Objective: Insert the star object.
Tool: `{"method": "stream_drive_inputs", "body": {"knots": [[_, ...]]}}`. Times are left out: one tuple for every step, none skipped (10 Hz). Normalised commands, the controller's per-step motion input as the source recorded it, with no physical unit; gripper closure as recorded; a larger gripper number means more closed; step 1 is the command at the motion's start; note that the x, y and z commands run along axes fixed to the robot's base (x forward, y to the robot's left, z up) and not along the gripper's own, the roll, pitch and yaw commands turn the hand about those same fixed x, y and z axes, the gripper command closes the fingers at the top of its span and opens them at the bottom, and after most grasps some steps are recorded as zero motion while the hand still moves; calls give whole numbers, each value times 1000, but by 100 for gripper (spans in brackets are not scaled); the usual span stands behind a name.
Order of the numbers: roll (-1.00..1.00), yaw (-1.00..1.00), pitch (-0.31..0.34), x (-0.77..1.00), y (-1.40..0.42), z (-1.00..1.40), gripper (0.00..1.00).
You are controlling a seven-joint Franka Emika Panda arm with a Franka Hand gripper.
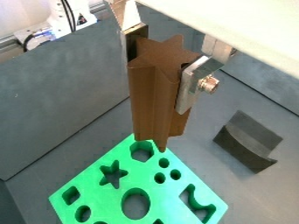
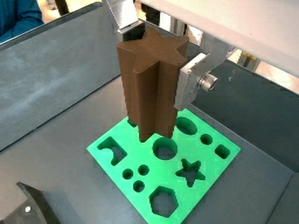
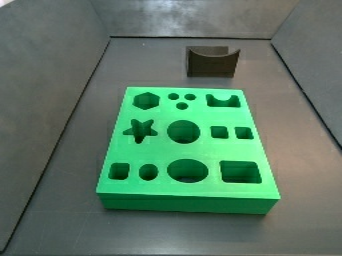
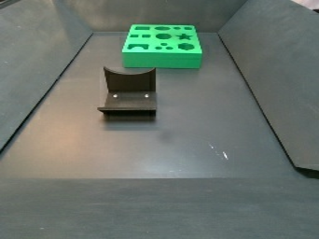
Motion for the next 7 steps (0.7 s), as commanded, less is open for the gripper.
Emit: {"method": "stream_drive_inputs", "body": {"knots": [[0,329,-29,-146,331,-1000,100],[0,297,-17,-89,177,-1000,100],[0,226,0,0,40,-1000,100],[-116,0,0,0,-117,-883,100],[-16,6,-66,-91,-249,-937,100],[70,14,-99,-100,-486,-994,100],[130,6,-117,-106,-540,-914,100]]}}
